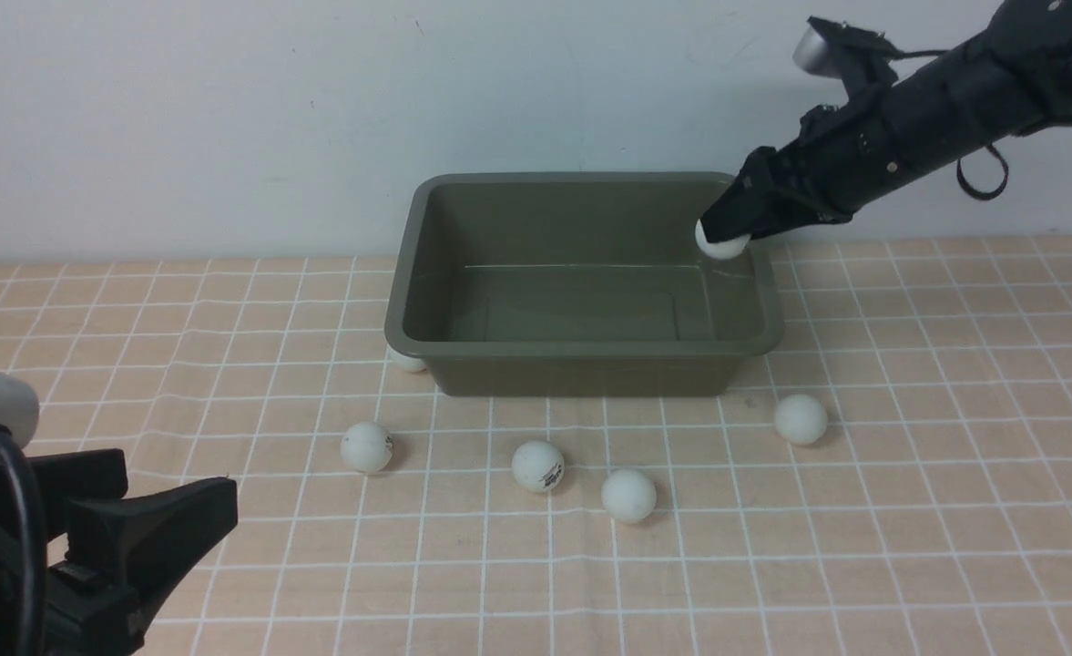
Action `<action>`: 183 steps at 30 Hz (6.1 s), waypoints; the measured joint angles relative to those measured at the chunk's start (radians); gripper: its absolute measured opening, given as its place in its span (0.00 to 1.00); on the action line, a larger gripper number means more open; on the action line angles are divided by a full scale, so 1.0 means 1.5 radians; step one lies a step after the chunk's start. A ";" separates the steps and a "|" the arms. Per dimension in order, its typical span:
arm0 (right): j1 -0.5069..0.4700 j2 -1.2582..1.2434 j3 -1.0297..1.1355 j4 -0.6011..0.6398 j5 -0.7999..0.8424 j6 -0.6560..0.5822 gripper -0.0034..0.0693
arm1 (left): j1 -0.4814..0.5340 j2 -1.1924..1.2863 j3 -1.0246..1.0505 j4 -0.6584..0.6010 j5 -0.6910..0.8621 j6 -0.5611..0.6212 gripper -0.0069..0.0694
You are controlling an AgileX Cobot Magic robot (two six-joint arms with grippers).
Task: Put the table tennis balls into the box on the light coffee tablecloth.
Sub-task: 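Release the ping pong ball into the bin and lift the gripper away, then reach for and grasp a ping pong ball on the table, then release the ping pong ball into the bin and lift the gripper away, then reach for and grasp a ping pong ball on the table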
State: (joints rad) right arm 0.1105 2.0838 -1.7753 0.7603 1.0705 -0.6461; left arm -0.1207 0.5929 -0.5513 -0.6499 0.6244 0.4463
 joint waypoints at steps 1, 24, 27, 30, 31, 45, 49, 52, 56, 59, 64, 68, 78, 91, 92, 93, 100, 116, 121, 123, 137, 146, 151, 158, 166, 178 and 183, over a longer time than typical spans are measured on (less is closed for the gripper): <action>0.002 0.006 0.000 0.000 -0.003 -0.001 0.52 | 0.000 0.000 0.000 0.000 0.000 0.000 0.76; -0.011 -0.131 -0.069 -0.318 0.088 0.133 0.69 | 0.000 0.000 0.000 0.000 -0.013 0.000 0.76; -0.009 -0.128 -0.069 -0.329 0.114 0.133 0.69 | 0.000 0.000 0.000 0.000 -0.021 0.006 0.76; -0.001 -0.129 -0.069 -0.352 0.120 0.142 0.69 | 0.000 0.000 0.000 0.000 -0.021 0.015 0.76; 0.002 -0.132 -0.068 -0.360 0.121 0.149 0.69 | 0.000 0.000 0.000 0.000 -0.021 0.015 0.76; 0.084 -0.266 0.247 -0.411 0.022 0.194 0.69 | -0.001 0.000 0.000 0.000 -0.021 0.015 0.76; 0.097 -0.263 0.320 -0.415 -0.056 0.200 0.69 | -0.001 0.000 0.000 0.000 -0.021 0.017 0.76; 0.098 -0.241 0.347 -0.420 -0.121 0.201 0.69 | -0.001 0.000 0.000 0.000 -0.021 0.017 0.76; 0.098 -0.207 0.351 -0.421 -0.168 0.200 0.69 | -0.001 0.000 0.000 0.000 -0.021 0.017 0.76; 0.098 -0.163 0.352 -0.421 -0.195 0.195 0.69 | -0.001 0.000 0.000 0.000 -0.019 0.017 0.76; 0.098 -0.110 0.352 -0.421 -0.242 0.192 0.69 | -0.001 0.000 0.000 0.000 -0.018 0.017 0.76; 0.098 -0.089 0.352 -0.433 -0.273 0.192 0.69 | -0.001 0.000 0.000 0.000 -0.016 0.017 0.76; 0.098 -0.072 0.348 -0.455 -0.290 0.203 0.53 | -0.001 0.000 0.000 0.000 -0.016 0.017 0.76; 0.041 -0.149 0.199 -0.587 -0.202 0.304 0.54 | -0.001 0.000 0.000 0.000 -0.016 0.017 0.76; 0.040 -0.152 0.196 -0.584 -0.200 0.301 0.54 | -0.001 0.000 0.000 0.000 -0.016 0.017 0.76; 0.037 -0.156 0.172 -0.539 -0.189 0.267 0.54 | -0.001 0.000 0.000 0.000 -0.016 0.018 0.76; 0.068 -0.131 0.139 -0.216 -0.163 0.036 0.54 | -0.001 0.000 0.000 0.000 -0.016 0.023 0.76; 0.074 -0.073 0.139 -0.111 -0.214 -0.039 0.68 | -0.001 0.000 0.000 0.000 -0.003 0.029 0.76; 0.058 -0.149 0.139 -0.166 -0.204 -0.020 0.71 | -0.001 0.000 0.000 0.000 -0.003 0.030 0.76; 0.051 -0.196 0.139 -0.199 -0.184 0.000 0.71 | -0.001 0.000 0.000 0.000 -0.003 0.030 0.76; 0.074 -0.381 0.186 -0.204 0.002 0.090 0.68 | -0.001 0.000 0.000 0.000 -0.021 0.030 0.76; 0.212 -0.376 0.419 -0.183 -0.152 0.114 0.68 | -0.001 0.000 0.000 0.000 -0.021 0.030 0.76; 0.268 -0.324 0.459 -0.173 -0.233 0.134 0.68 | -0.001 0.000 0.000 0.000 -0.021 0.030 0.76; 0.284 -0.257 0.460 -0.168 -0.309 0.154 0.68 | -0.001 0.000 0.000 0.000 -0.010 0.030 0.76; 0.284 -0.192 0.460 -0.166 -0.361 0.167 0.68 | -0.001 0.000 0.000 0.000 0.002 0.030 0.76; 0.284 -0.149 0.460 -0.161 -0.405 0.168 0.68 | -0.001 0.000 0.000 0.000 0.002 0.030 0.76; 0.284 -0.125 0.456 -0.159 -0.407 0.168 0.68 | -0.001 0.000 0.000 0.000 0.003 0.030 0.76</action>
State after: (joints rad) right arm 0.5371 1.8967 -1.0907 0.5220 0.4604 -0.3947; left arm -0.1220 0.5929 -0.5513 -0.6502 0.6287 0.4915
